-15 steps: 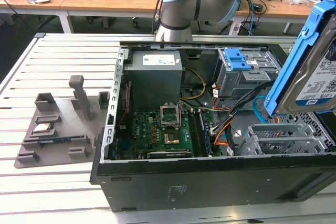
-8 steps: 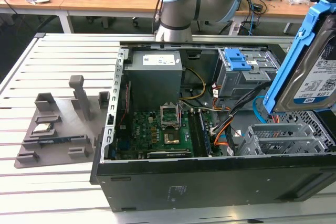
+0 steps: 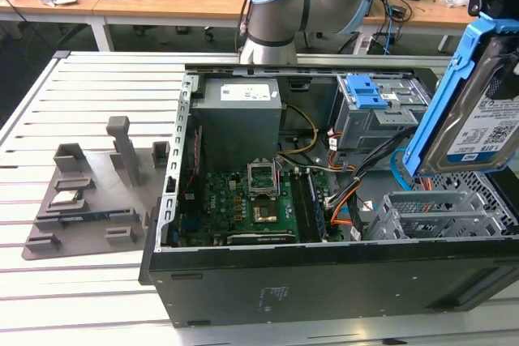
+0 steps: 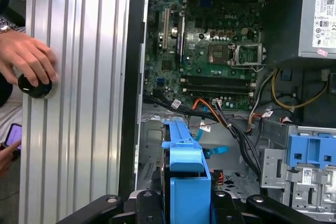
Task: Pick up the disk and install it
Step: 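Pick up the disk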
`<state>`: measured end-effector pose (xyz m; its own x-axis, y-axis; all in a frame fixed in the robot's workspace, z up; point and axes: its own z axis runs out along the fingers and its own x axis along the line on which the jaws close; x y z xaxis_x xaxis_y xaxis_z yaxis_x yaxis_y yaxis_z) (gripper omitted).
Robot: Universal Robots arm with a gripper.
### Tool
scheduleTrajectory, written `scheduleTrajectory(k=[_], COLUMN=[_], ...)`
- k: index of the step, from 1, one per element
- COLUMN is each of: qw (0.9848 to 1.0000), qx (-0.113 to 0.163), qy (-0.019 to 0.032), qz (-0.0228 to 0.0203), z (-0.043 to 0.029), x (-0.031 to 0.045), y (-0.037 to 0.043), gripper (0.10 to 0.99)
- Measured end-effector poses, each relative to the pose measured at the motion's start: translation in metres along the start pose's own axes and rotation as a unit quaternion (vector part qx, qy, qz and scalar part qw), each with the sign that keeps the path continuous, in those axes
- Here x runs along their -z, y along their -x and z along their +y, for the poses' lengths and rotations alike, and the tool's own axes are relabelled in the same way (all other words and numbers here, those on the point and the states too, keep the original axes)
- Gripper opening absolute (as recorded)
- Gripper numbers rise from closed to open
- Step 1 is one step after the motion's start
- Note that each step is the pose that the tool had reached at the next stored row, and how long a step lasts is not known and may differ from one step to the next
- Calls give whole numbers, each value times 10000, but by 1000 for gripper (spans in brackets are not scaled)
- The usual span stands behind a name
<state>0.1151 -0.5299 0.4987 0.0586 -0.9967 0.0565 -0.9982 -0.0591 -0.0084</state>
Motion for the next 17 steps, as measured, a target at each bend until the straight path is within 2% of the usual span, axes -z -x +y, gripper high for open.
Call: scheduleTrajectory(k=[6,8,9,10,14,15,16,17], qw=[10000,9999,9996,9994,9994,9994,9994,9993], qx=[-13,-119,-265,-337,-342,-343,-345,-350], qy=[1,8,16,20,20,19,18,17], qz=[10,12,13,14,12,-24,-81,-158], z=[-20,-20,-20,-22,-21,-21,-21,-20], x=[-127,-166,-190,-198,-199,-202,-200,-200], y=[41,44,45,45,45,45,45,44], gripper=[365,365,365,365,365,365,365,365])
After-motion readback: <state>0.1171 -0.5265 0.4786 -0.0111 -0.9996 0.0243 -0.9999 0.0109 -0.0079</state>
